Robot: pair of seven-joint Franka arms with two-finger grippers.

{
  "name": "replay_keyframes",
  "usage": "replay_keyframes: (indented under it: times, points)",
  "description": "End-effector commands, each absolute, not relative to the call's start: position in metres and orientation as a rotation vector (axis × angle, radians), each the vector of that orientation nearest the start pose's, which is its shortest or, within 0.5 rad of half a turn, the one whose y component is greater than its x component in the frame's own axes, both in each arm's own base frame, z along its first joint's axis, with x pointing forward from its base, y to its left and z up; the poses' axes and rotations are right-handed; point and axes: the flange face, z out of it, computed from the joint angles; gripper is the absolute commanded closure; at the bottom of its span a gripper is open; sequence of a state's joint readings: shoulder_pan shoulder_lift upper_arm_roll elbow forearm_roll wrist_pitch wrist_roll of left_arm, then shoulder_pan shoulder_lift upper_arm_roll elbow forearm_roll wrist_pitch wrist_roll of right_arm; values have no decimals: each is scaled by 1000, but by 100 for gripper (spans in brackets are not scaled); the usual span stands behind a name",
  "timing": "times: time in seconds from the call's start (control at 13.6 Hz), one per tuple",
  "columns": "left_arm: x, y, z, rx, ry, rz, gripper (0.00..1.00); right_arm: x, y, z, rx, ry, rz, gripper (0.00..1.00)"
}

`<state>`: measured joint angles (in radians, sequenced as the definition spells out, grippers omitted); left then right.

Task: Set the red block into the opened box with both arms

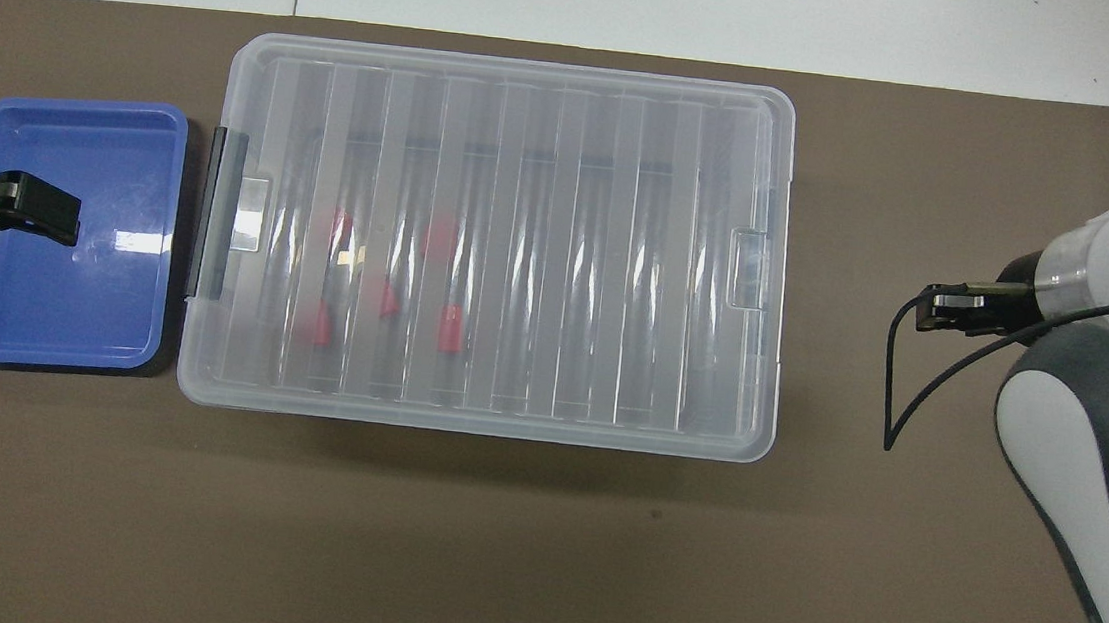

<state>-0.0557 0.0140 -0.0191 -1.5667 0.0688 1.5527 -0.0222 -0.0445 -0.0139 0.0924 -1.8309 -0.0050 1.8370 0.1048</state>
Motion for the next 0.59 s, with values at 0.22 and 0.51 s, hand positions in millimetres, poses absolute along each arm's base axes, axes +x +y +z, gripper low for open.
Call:
replay_keyframes:
  times: [0.22, 0.51]
  points:
    - [549, -32, 618, -3089, 69, 34, 0, 551, 9, 597, -3136, 198, -60, 1]
    - [549, -32, 618, -3089, 69, 34, 0, 549, 4, 642, -3136, 207, -61, 1]
